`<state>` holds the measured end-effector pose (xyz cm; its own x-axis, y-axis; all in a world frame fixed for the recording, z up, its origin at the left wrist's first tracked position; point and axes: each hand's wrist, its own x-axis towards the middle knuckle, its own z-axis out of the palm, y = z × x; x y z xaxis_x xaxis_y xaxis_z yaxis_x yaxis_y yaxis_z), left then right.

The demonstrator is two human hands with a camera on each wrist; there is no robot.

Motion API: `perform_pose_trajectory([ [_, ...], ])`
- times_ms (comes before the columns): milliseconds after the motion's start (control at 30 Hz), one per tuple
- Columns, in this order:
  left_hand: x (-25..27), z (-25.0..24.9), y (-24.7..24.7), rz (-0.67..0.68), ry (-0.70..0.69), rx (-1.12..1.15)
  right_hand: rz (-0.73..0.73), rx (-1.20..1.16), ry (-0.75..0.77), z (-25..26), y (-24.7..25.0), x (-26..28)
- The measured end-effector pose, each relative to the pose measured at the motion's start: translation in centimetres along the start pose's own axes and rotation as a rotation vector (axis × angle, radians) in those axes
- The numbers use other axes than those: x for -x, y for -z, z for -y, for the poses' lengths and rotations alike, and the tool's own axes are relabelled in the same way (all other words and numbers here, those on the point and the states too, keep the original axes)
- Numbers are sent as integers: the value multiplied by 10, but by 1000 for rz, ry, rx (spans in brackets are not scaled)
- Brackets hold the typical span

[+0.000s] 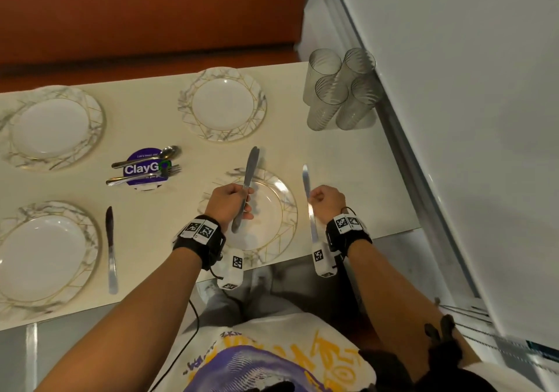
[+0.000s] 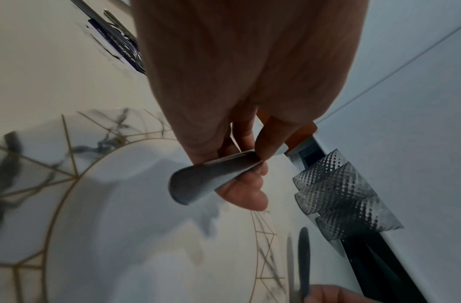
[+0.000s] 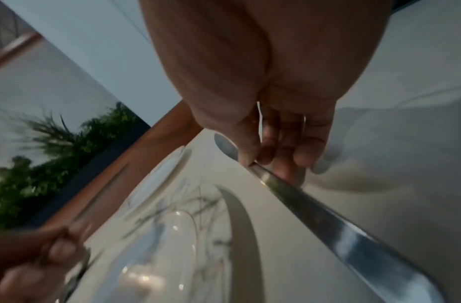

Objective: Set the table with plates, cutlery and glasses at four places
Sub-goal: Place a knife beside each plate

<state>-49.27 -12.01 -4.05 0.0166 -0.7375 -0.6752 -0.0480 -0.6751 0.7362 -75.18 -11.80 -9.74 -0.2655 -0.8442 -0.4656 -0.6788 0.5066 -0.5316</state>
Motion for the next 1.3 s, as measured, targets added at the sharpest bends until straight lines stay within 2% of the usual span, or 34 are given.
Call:
perform_pose_trajectory([
  [233, -4, 7, -7, -18, -6, 7, 57, 119, 33, -7, -6, -2],
  [333, -5, 8, -8, -19, -8, 21, 32, 83, 60, -11, -3, -4],
  [433, -6, 8, -9, -18, -15, 28, 23, 103, 191, -15, 1, -5],
  [567, -6, 7, -9, -16, -16, 43, 165, 257, 311, -17, 4, -5],
  [867, -8, 8, -7, -23, -10, 46, 236, 267, 336, -17, -3, -3],
  [1300, -11, 9, -2, -28, -42, 17, 205, 177, 335, -9, -3, -3],
])
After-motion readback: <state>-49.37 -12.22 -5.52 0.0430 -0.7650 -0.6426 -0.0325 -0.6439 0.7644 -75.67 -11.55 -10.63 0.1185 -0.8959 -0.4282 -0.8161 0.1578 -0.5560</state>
